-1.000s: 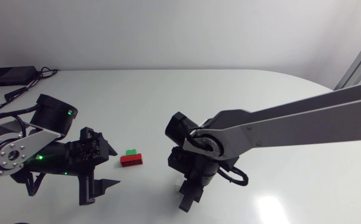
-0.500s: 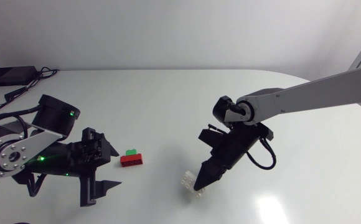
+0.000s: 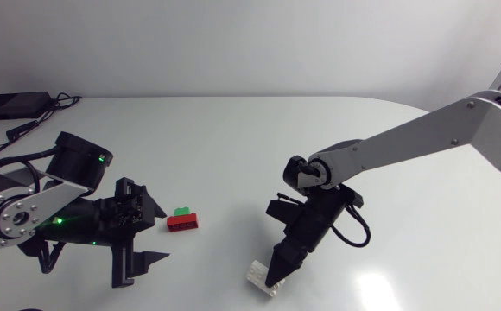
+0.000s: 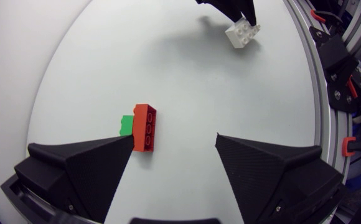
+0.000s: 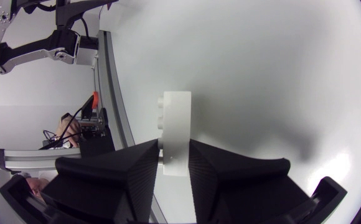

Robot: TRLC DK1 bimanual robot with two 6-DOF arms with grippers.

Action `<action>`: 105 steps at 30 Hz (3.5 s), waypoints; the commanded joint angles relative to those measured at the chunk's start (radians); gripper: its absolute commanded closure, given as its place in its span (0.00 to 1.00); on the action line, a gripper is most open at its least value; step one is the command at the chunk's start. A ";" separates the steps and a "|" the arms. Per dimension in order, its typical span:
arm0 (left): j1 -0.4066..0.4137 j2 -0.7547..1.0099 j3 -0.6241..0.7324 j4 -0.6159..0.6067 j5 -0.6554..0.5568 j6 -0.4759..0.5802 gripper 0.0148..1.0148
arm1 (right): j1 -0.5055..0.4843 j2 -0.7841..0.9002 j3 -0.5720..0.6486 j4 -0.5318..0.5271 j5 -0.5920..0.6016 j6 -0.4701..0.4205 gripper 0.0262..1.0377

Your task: Separate the duplo bricks

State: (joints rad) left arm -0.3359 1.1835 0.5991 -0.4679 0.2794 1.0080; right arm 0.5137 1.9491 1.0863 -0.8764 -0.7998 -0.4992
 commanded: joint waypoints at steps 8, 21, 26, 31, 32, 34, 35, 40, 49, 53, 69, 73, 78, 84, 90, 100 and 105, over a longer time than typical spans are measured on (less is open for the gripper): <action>-0.020 0.008 -0.024 -0.005 -0.003 -0.023 0.10 | 0.005 0.053 -0.049 0.024 0.044 -0.018 0.70; -0.032 0.001 -0.028 -0.009 -0.008 -0.029 0.10 | -0.041 0.045 -0.065 0.073 0.119 -0.004 0.05; -0.034 -0.001 -0.027 -0.009 -0.009 -0.031 0.10 | -0.060 -0.070 -0.098 0.122 0.226 0.022 0.05; -0.038 0.008 -0.024 -0.003 -0.023 -0.032 0.10 | -0.049 -0.226 -0.147 0.194 0.441 0.068 0.05; -0.040 0.013 -0.022 0.000 -0.025 -0.036 0.10 | -0.047 -0.253 -0.157 0.206 0.475 0.073 0.05; -0.038 0.028 -0.024 0.018 -0.032 -0.036 0.10 | -0.040 -0.325 -0.181 0.241 0.541 0.077 0.05; -0.035 0.041 -0.025 0.032 -0.037 -0.036 0.10 | -0.030 -0.357 -0.193 0.261 0.567 0.077 0.05; -0.029 0.117 -0.032 0.112 -0.066 -0.039 0.11 | 0.040 -0.461 -0.264 0.358 0.706 0.097 0.05; 0.031 0.323 0.044 0.215 -0.094 0.000 0.26 | 0.100 -0.492 -0.284 0.381 0.734 0.122 0.05; 0.063 0.367 0.077 0.216 -0.092 0.026 0.26 | 0.100 -0.492 -0.295 0.389 0.734 0.122 0.05; 0.067 0.470 0.157 0.216 -0.092 0.035 0.45 | 0.126 -0.467 -0.301 0.421 0.738 0.146 0.05; 0.067 0.487 0.165 0.216 -0.092 0.040 0.71 | 0.126 -0.467 -0.304 0.422 0.741 0.146 0.05; 0.058 0.469 0.148 0.226 -0.092 0.041 0.73 | 0.128 -0.469 -0.307 0.425 0.745 0.148 0.05; -0.002 0.427 0.051 0.348 -0.157 0.041 0.76 | 0.131 -0.469 -0.328 0.450 0.748 0.152 0.05; -0.086 0.343 -0.059 0.514 -0.266 0.030 0.77 | 0.131 -0.467 -0.353 0.473 0.751 0.157 0.05; -0.264 0.341 -0.232 0.897 -0.526 0.040 0.77 | 0.141 -0.472 -0.385 0.499 0.751 0.174 0.05; -0.328 0.383 -0.257 0.985 -0.605 0.043 0.76 | 0.146 -0.483 -0.397 0.504 0.751 0.180 0.05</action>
State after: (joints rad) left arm -0.6441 1.5391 0.3695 0.4904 -0.3046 1.0283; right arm 0.6510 1.4677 0.7258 -0.3809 -0.0517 -0.3466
